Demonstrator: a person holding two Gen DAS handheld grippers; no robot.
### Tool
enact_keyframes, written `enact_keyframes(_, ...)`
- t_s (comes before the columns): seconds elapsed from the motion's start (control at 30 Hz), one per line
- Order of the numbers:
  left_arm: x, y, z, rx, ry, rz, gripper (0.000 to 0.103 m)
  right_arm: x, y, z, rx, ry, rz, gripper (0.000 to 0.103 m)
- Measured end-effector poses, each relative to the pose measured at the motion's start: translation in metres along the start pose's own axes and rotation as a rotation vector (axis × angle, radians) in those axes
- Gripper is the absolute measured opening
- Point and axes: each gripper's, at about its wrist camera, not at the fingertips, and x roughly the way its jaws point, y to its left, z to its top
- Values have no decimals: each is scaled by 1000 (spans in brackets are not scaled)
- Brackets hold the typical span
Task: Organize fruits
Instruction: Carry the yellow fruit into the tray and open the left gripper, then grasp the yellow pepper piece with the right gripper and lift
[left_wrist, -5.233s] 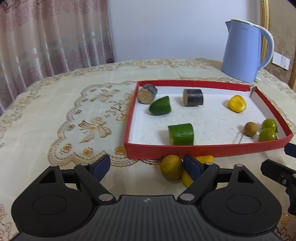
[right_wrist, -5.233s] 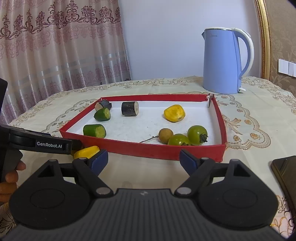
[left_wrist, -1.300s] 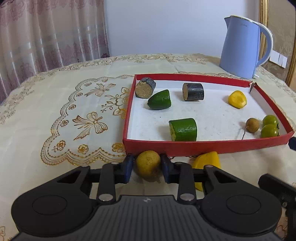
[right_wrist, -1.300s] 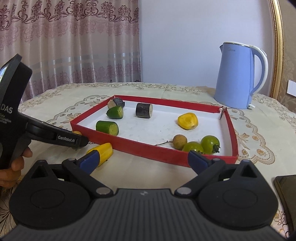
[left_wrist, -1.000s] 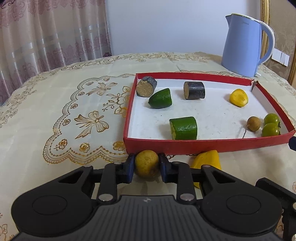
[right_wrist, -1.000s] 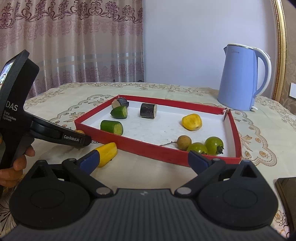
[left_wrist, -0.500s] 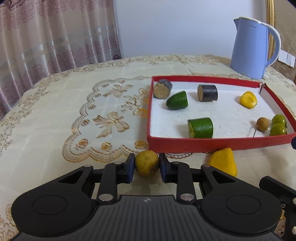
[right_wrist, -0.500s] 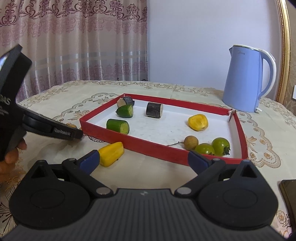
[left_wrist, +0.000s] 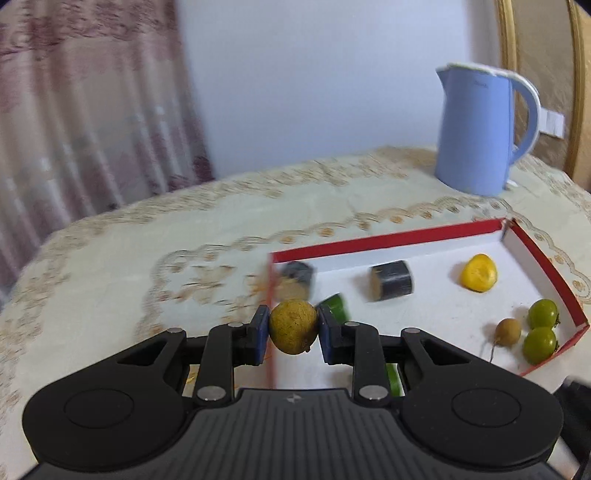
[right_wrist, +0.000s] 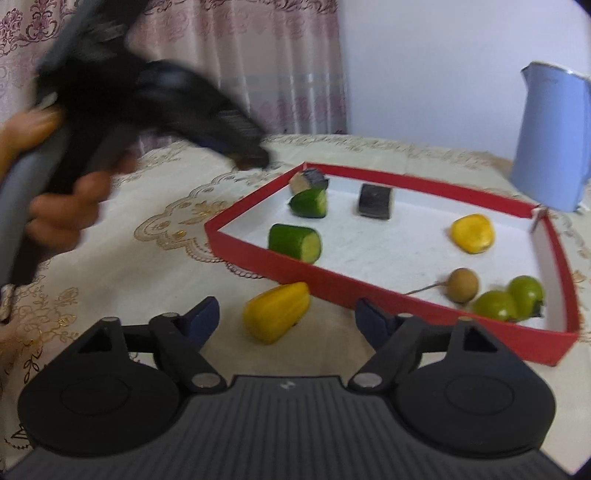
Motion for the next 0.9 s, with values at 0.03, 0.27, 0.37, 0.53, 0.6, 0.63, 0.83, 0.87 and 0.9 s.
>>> enact_keyframes(0.03,10,-6,4,16,11,-6,26,3,1,0,-3,7,8,75)
enact_keyframes(0.27,32,-32,6,115,25,43,56,19,7,6,-32,54,36,61)
enact_keyframes(0.37,16,-21,0,74,-55,115,95,23,7,6,-38,68,32,56)
enact_keyframes(0.53,-11,11,-16,-53,-85,207,95,24,14,6,-91,69,-16,43)
enact_keyframes(0.6,-20,26,-25,-116,-79,205,95,23,20,5,-127,66,-36,42)
enact_keyframes(0.63,-24,33,-31,-149,-74,205,95,22,22,5,-137,65,-40,39)
enact_keyframes(0.83,-36,49,-59,-247,-36,169,95,14,17,5,-91,59,-21,32)
enact_keyframes(0.87,-37,50,-62,-253,-32,170,95,11,16,4,-81,57,-18,31)
enact_keyframes(0.9,-39,49,-65,-255,-34,170,95,8,16,4,-73,51,-15,31)
